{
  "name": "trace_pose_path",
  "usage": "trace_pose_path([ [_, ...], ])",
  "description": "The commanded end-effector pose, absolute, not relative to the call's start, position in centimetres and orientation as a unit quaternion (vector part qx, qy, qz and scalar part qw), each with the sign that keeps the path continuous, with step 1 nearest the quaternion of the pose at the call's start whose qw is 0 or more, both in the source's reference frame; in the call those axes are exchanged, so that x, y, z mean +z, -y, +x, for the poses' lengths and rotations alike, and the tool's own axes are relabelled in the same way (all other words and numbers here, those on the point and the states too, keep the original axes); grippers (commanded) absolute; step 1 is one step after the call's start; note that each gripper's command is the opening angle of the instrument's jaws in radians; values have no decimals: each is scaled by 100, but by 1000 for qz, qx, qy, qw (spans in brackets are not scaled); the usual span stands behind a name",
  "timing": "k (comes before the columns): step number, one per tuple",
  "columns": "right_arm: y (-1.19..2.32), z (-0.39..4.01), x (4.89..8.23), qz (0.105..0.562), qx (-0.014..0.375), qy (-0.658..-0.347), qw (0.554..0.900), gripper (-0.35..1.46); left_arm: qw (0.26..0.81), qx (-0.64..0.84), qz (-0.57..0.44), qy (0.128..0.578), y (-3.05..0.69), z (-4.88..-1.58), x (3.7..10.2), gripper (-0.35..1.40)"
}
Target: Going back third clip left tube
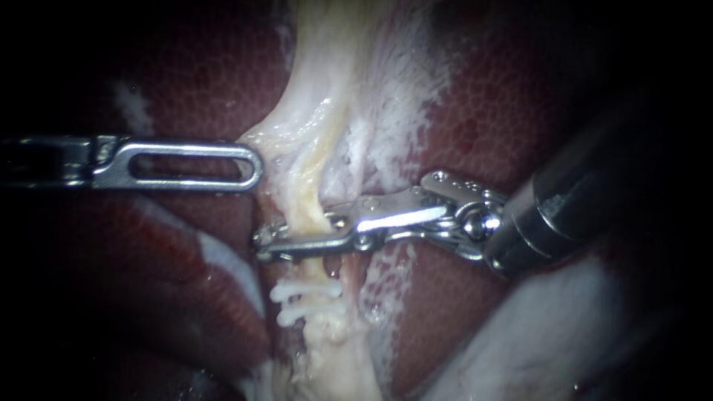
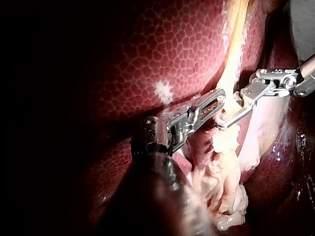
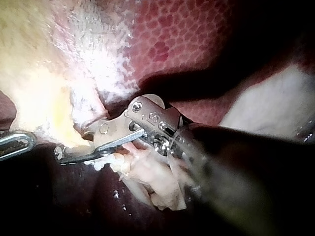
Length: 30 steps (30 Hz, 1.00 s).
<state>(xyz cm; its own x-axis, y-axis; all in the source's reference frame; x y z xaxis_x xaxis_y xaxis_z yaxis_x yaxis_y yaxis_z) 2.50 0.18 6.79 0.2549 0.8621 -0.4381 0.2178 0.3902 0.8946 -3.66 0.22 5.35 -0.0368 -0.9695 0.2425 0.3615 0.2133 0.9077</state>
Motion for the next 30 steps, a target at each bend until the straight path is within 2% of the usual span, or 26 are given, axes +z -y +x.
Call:
trace_pose_path([
  [1,-18,250,679,488,259,-553,624,-35,616,-540,319,476,-22,-366,534,-35],
  [16,-19,251,680,484,262,-551,627,-34,616,-540,318,476,-22,-367,533,-35],
  [18,-19,252,680,486,264,-550,626,4,616,-540,318,476,-22,-367,533,-35],
  [20,-18,252,679,467,240,-564,637,32,616,-540,319,476,-21,-367,533,-35],
  [21,-18,252,679,459,230,-571,640,39,616,-540,319,476,-21,-366,533,-35],
  [23,-18,253,679,435,207,-591,647,48,616,-540,319,476,-22,-366,533,-35],
  [27,-20,256,681,381,186,-613,666,59,616,-540,319,476,-22,-367,533,-35],
  [30,-22,258,682,347,166,-625,679,60,616,-540,319,476,-21,-367,533,-35],
])
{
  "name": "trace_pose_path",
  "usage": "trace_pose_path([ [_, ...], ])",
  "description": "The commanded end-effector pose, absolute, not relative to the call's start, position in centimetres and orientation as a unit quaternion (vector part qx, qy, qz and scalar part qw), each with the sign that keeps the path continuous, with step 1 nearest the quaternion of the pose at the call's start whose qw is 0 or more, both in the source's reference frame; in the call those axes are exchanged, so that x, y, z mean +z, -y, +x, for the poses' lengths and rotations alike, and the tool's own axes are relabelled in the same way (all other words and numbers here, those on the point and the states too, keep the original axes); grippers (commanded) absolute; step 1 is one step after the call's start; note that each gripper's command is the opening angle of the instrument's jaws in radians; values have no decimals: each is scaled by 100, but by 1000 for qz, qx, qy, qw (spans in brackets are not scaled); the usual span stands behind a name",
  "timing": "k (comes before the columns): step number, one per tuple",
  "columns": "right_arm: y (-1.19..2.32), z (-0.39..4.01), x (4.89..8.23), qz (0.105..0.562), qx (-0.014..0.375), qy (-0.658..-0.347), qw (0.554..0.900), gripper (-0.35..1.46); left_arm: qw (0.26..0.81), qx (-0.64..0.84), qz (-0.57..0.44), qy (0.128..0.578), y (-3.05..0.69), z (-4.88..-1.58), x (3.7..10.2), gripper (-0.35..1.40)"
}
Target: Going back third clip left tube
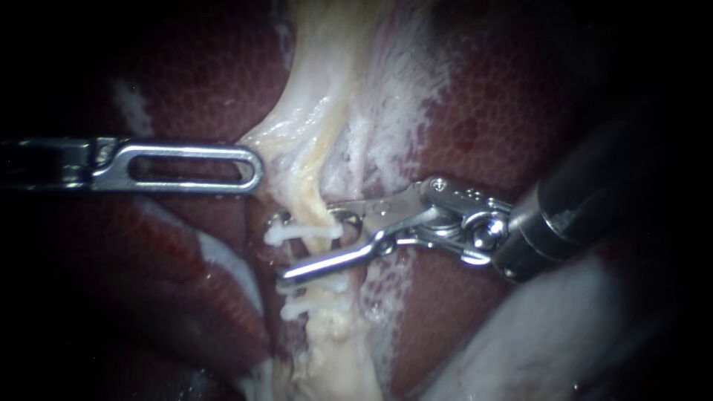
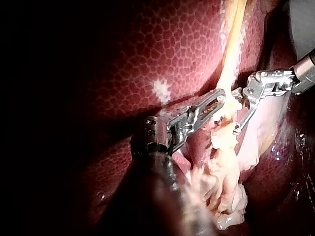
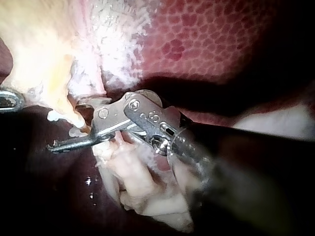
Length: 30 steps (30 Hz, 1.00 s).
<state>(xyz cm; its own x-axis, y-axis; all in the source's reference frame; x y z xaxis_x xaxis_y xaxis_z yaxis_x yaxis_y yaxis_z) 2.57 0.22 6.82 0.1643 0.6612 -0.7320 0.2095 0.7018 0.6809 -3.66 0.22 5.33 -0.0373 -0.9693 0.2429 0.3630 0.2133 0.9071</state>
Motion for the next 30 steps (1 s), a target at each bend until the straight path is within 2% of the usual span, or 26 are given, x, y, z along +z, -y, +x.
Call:
trace_pose_path([
  [1,-23,257,683,337,156,-629,682,60,616,-540,318,476,-21,-367,533,-35],
  [9,-24,248,686,303,116,-644,693,60,616,-540,318,476,-21,-367,533,-35],
  [18,-23,221,685,293,114,-644,697,60,616,-540,319,476,-21,-366,533,-35],
  [30,-7,149,670,258,108,-645,711,60,617,-539,319,476,-24,-364,540,-35],
])
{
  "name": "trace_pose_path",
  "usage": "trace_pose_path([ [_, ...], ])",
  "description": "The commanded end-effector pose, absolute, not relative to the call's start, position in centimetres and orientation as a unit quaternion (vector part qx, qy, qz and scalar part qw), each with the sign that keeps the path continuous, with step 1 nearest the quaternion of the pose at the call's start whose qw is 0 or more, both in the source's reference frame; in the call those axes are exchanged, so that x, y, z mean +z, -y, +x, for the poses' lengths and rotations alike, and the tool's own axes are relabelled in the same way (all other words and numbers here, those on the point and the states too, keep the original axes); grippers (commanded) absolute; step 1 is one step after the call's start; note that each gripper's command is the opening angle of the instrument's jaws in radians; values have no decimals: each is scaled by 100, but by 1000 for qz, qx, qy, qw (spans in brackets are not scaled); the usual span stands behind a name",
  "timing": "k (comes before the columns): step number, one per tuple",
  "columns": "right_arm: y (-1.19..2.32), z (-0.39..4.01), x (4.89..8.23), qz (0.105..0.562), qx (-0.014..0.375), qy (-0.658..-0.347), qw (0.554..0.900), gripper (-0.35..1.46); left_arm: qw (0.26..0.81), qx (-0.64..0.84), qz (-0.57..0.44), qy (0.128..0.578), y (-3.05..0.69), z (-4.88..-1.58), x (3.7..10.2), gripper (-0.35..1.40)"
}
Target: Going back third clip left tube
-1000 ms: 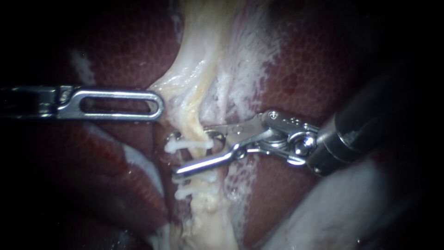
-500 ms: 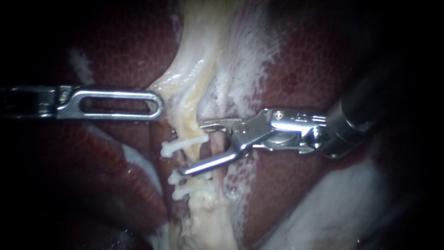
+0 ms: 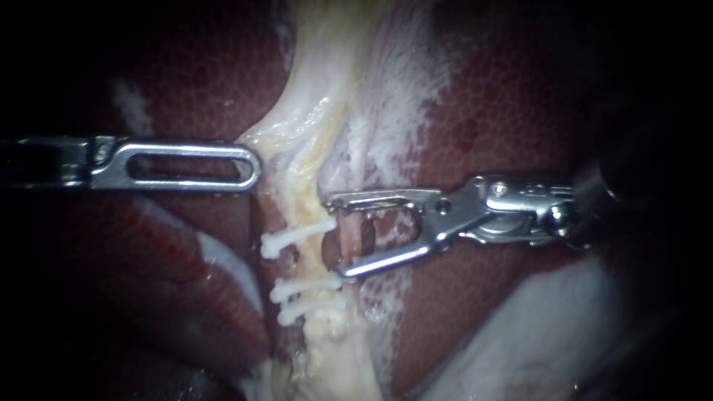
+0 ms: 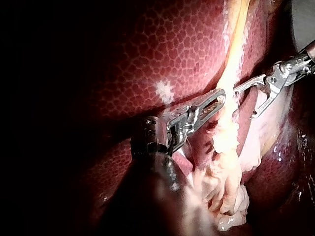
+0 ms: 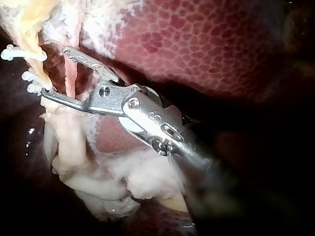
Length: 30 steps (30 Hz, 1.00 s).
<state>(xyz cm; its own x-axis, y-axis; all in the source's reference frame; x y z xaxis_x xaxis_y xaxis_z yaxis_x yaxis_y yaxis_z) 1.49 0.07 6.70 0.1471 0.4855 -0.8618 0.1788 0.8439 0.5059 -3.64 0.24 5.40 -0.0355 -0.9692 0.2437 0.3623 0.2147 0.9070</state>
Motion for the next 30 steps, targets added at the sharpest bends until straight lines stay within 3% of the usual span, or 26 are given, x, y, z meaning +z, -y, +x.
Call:
trace_pose_path([
  [1,-5,141,668,251,107,-644,714,60,617,-539,319,476,-24,-364,540,-35],
  [14,-21,94,630,232,108,-642,723,60,617,-539,319,477,-24,-364,542,-35],
  [22,-24,89,607,228,108,-641,725,60,617,-539,319,477,-24,-365,543,-35],
  [30,-23,88,604,228,108,-641,725,60,617,-539,317,477,-23,-368,546,-35],
])
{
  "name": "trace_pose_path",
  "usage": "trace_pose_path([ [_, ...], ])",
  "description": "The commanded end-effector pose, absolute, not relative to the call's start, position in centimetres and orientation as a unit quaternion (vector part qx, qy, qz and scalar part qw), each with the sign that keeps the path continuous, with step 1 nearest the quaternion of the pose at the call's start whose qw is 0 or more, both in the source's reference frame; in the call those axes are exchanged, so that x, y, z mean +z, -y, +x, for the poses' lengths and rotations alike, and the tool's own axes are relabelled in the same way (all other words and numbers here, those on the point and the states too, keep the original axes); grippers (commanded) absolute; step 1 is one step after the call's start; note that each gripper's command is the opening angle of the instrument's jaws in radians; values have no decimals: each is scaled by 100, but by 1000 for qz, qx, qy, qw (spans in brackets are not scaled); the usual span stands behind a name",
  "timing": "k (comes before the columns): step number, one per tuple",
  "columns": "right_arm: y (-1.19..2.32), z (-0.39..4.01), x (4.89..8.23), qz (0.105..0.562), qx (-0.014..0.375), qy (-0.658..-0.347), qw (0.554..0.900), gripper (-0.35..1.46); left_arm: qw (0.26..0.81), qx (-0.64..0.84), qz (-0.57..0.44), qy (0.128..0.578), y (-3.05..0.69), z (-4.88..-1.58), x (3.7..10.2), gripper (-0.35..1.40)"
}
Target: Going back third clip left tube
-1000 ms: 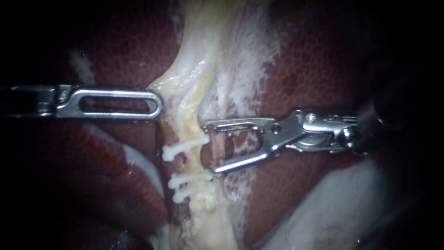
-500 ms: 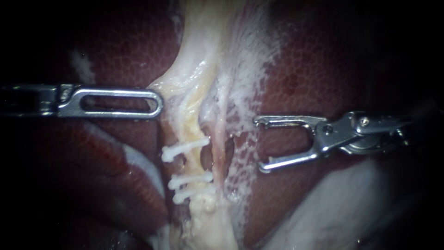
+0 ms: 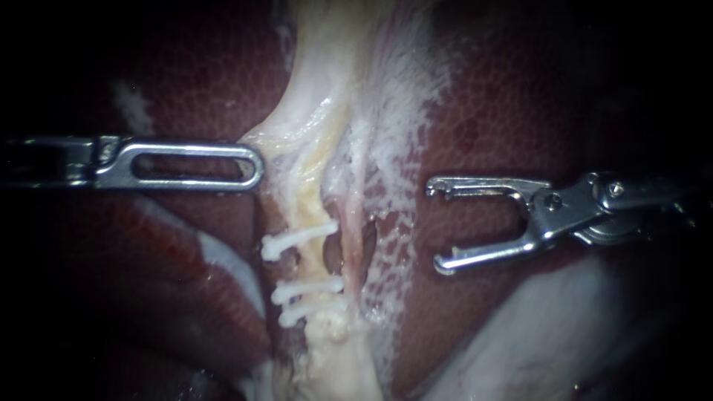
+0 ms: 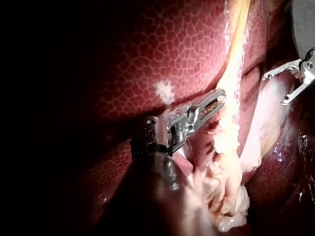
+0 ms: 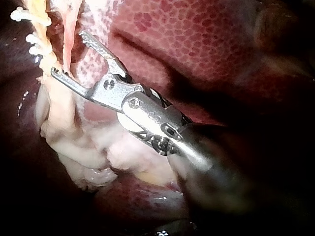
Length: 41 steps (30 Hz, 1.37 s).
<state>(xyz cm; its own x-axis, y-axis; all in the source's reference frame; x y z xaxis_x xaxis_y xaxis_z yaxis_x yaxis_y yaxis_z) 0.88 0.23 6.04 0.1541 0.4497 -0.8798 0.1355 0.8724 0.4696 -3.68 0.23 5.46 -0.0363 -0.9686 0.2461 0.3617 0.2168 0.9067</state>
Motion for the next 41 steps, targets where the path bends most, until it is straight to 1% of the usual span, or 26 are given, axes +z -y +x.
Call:
trace_pose_path([
  [1,-23,87,604,228,108,-641,725,60,617,-539,317,477,-22,-369,548,-35],
  [8,-23,85,604,229,108,-641,725,60,621,-538,313,477,-14,-385,567,-35],
  [20,-23,84,603,229,108,-641,724,60,626,-533,314,475,-16,-412,584,-35],
  [41,-24,81,602,229,108,-641,724,60,627,-532,315,474,-16,-414,586,-35],
])
